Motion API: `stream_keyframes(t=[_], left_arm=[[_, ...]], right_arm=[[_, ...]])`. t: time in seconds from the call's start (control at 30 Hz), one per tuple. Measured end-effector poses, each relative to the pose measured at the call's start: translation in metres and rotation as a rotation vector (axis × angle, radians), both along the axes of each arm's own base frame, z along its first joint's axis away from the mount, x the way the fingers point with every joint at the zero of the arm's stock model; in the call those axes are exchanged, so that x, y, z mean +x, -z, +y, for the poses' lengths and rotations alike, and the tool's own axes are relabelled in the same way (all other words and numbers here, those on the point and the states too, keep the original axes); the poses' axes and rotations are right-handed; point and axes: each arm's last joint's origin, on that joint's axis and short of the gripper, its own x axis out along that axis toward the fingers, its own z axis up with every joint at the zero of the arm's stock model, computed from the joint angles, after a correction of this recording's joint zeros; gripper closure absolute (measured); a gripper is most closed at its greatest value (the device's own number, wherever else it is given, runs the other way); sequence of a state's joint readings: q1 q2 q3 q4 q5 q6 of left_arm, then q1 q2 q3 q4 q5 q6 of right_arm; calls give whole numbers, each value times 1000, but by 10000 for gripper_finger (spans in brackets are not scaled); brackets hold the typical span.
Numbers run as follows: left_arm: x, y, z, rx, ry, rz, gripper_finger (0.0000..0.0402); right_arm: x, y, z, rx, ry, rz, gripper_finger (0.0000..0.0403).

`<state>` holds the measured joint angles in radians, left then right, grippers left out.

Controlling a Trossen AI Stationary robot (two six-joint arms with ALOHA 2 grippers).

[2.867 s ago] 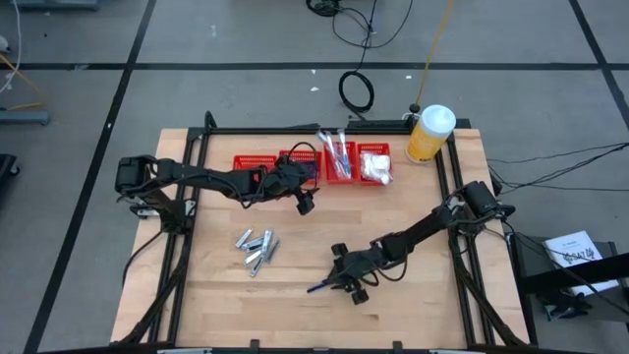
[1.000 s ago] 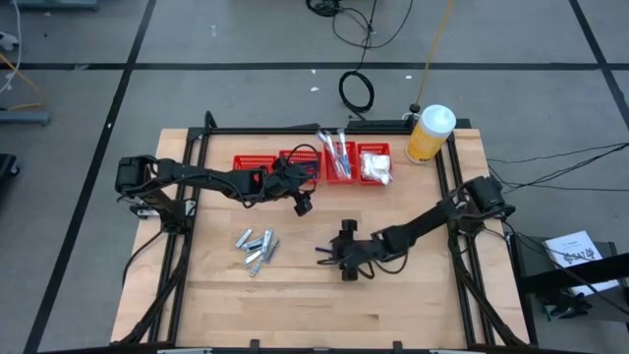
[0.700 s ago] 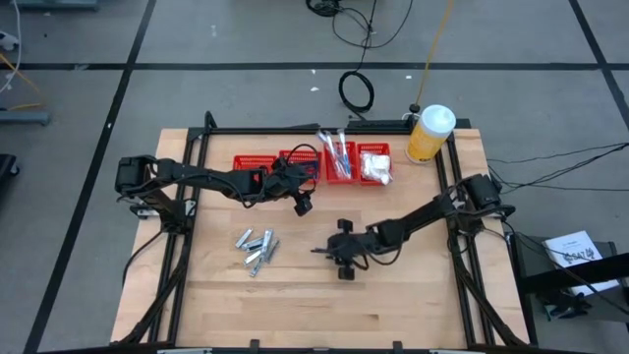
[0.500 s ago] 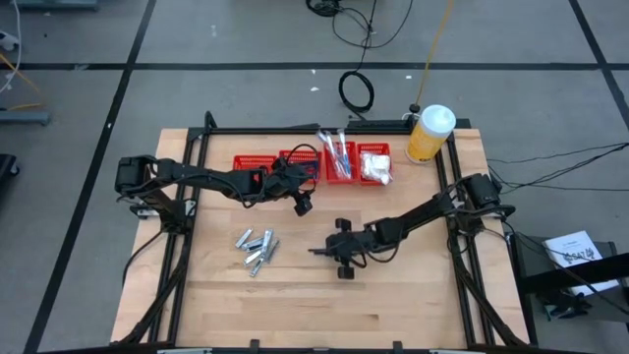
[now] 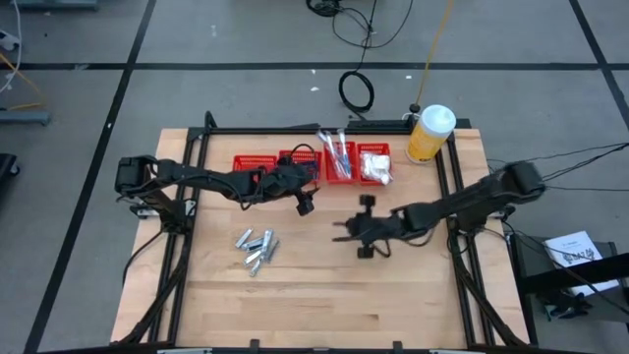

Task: Pick & Place Travel size toiletries
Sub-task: Put the razor into the horizontal right red bin

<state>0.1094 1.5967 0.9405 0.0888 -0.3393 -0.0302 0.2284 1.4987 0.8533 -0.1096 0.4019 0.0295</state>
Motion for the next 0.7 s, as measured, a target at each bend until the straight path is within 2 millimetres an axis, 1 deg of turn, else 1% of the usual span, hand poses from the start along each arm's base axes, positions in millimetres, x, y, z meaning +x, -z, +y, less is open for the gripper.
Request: stream_keyframes(t=[0.1,0.17,0.2,0.27,0.33,0.4,0.47,0.5,0.6,0.7], left_arm=[[-3,7,4,22,2,-72,136],[-7,12,7,14,50,-147,141],[-8,14,8,4,89,-194,143],[-11,16,7,-36,168,-286,144],[-13,14,7,-79,242,-403,142],[-12,12,3,-85,308,-491,139],[-11,13,-4,-72,358,-505,138],[-8,12,-8,-44,386,-520,138],[-4,14,-20,37,452,-546,144],[4,21,-26,75,479,-580,151]], right_arm=[[-16,-16,-13,-33,45,-120,383],[-25,-24,-24,-53,86,-231,383],[-30,-25,-28,-55,98,-279,383],[-42,-18,-38,-53,120,-347,383],[-49,-13,-43,-14,105,-464,383],[-57,-9,-48,31,75,-605,383],[-63,-3,-51,69,36,-723,383],[-66,0,-53,84,26,-762,383],[-67,2,-56,147,-9,-874,383],[-62,7,-56,179,-35,-874,383]])
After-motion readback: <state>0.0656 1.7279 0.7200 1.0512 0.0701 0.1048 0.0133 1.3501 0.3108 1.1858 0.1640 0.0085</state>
